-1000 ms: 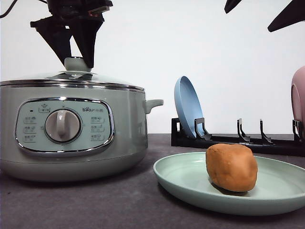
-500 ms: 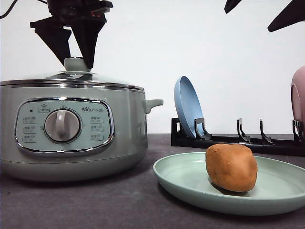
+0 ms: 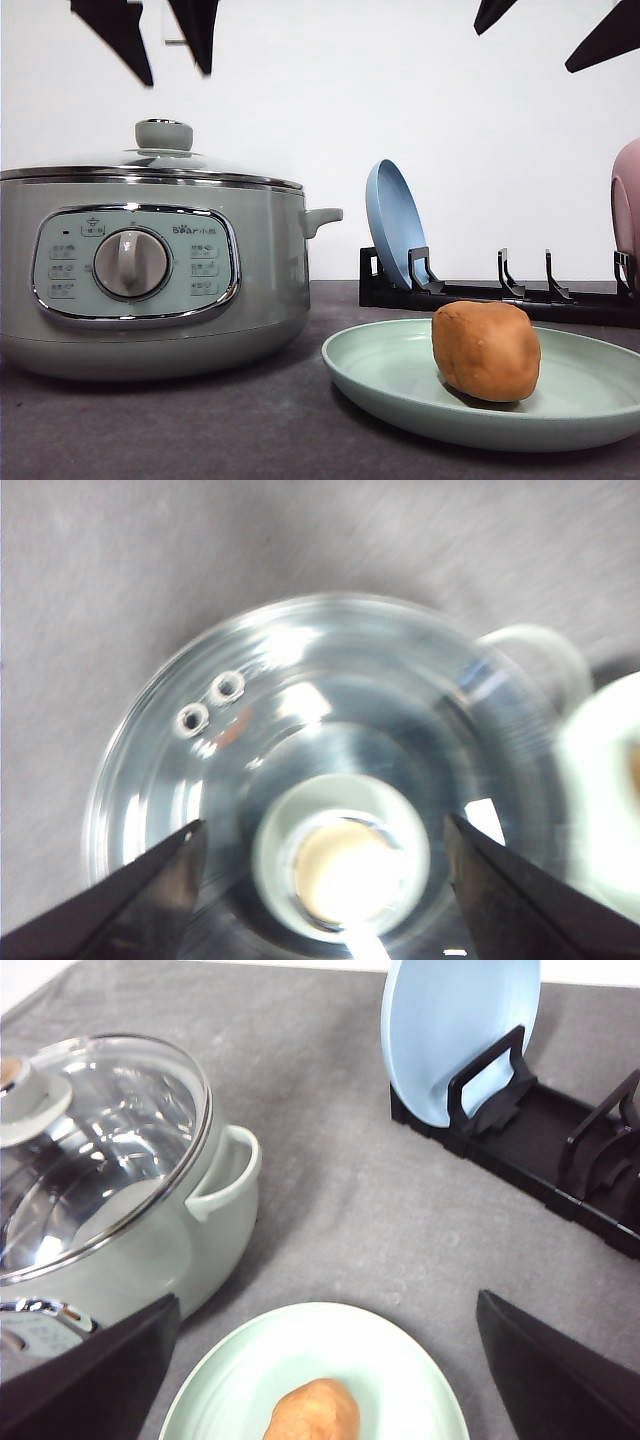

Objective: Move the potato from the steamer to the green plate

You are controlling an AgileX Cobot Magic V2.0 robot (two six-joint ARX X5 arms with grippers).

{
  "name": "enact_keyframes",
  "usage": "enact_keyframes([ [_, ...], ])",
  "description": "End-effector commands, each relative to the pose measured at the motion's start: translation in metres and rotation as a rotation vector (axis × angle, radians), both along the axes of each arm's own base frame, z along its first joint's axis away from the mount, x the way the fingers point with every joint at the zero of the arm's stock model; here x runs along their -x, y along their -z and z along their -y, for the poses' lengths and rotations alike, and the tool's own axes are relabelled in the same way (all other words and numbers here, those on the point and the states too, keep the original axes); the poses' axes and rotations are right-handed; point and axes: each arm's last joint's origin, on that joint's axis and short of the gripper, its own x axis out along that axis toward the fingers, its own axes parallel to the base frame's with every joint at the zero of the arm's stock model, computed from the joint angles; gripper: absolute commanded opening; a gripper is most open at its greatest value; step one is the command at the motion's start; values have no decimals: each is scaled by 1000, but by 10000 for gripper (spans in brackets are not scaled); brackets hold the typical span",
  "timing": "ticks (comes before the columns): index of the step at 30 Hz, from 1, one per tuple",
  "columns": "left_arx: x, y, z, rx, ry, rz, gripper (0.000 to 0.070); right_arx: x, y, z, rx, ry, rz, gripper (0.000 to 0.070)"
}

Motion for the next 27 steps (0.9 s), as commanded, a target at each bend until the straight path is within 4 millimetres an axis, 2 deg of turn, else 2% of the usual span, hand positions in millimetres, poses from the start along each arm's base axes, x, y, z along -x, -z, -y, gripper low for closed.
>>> enact_keyframes([
  [1, 11, -19, 2, 76, 37, 42, 480, 0, -4, -2, -1, -24, 10, 601],
  [7, 38, -40, 0, 247, 168, 11, 472, 2, -1, -2, 5, -85, -22, 601],
  [12, 53, -43, 3, 275, 228, -41, 472, 4, 2, -2, 15, -115, -64, 601],
  [25, 65, -41, 16, 266, 290, -94, 466, 11, 11, -1, 31, -194, -192, 599],
  [26, 65, -41, 16, 266, 292, -94, 457, 11, 12, -1, 33, -194, -195, 597],
  [27, 66, -41, 16, 266, 293, -95, 417, 11, 12, 0, 34, -193, -197, 559],
])
